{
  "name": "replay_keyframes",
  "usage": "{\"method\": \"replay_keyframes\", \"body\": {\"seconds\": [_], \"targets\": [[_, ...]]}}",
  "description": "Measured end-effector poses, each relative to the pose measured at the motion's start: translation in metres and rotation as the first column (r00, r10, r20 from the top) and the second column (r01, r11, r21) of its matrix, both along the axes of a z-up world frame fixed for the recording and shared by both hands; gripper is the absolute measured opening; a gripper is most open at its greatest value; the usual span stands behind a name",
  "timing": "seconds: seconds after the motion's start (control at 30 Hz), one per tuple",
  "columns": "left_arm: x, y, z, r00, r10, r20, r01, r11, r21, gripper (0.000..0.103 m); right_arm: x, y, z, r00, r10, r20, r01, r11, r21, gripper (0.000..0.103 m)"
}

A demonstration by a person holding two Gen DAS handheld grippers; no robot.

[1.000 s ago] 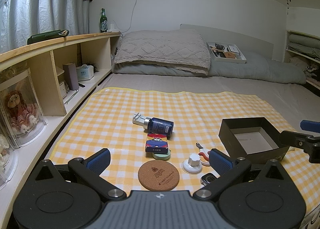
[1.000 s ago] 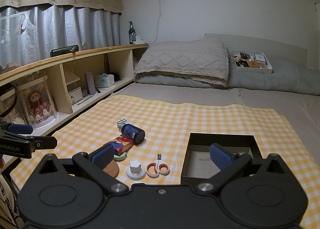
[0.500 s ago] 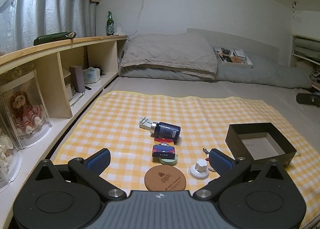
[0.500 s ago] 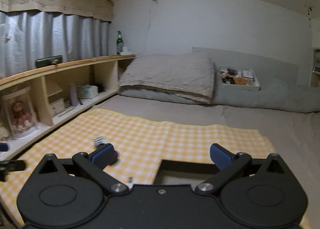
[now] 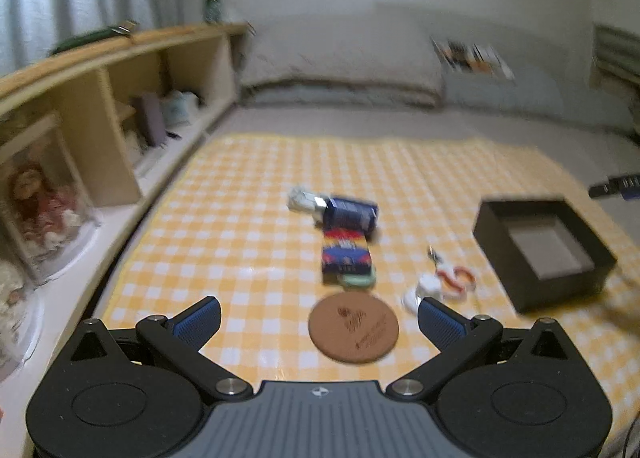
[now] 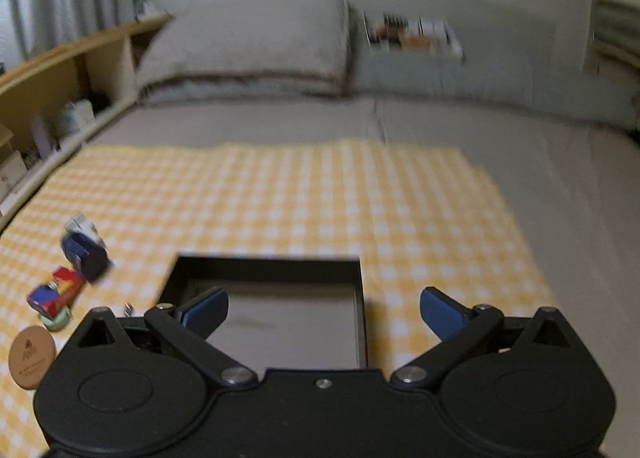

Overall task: Organize rigid objects
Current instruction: 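Lower the left gripper onto the cork coaster and grasp it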

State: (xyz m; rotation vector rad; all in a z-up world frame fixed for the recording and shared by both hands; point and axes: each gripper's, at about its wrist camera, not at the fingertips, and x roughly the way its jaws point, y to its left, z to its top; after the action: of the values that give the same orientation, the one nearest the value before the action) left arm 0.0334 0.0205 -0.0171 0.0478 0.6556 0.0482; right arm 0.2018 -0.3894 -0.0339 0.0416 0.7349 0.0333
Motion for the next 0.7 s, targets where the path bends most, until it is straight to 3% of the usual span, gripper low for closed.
{"method": "replay_keyframes", "body": {"seconds": [0.1, 0.2, 0.3, 0.4, 0.47, 0.57, 0.7], "targets": [[0.020, 0.000, -0.008, 0.993, -0.069, -0.095, 0.070, 0.997, 0.012, 0.103, 0.011, -0.004, -0.018, 0.997, -0.014, -0.071, 0.015, 1.000, 0.006, 0.102], [0.039, -0.003, -0.015, 0.982, -0.111, -0.151, 0.115, 0.993, 0.018, 0.103, 0.015, -0.011, -0.032, 0.990, -0.018, -0.137, 0.021, 1.000, 0.017, 0.090], [0.062, -0.008, -0.023, 0.973, -0.142, -0.180, 0.152, 0.987, 0.045, 0.103, 0.021, -0.014, -0.043, 0.979, -0.024, -0.203, 0.033, 0.999, 0.039, 0.069], [0.083, -0.012, -0.034, 0.963, -0.170, -0.212, 0.179, 0.984, 0.026, 0.103, 0.023, -0.016, -0.051, 0.968, -0.029, -0.250, 0.043, 0.998, 0.051, 0.046], [0.094, -0.014, -0.043, 0.954, -0.181, -0.238, 0.189, 0.982, 0.009, 0.103, 0.025, -0.016, -0.056, 0.962, -0.035, -0.272, 0.047, 0.998, 0.039, 0.025], [0.108, -0.017, -0.060, 0.935, -0.196, -0.295, 0.210, 0.978, 0.014, 0.103, 0.027, -0.016, -0.057, 0.962, -0.035, -0.272, 0.045, 0.999, 0.031, 0.016], [0.121, -0.018, -0.081, 0.909, -0.200, -0.367, 0.214, 0.977, -0.004, 0.103, 0.029, -0.018, -0.056, 0.962, -0.049, -0.269, 0.059, 0.998, 0.029, 0.011]]}}
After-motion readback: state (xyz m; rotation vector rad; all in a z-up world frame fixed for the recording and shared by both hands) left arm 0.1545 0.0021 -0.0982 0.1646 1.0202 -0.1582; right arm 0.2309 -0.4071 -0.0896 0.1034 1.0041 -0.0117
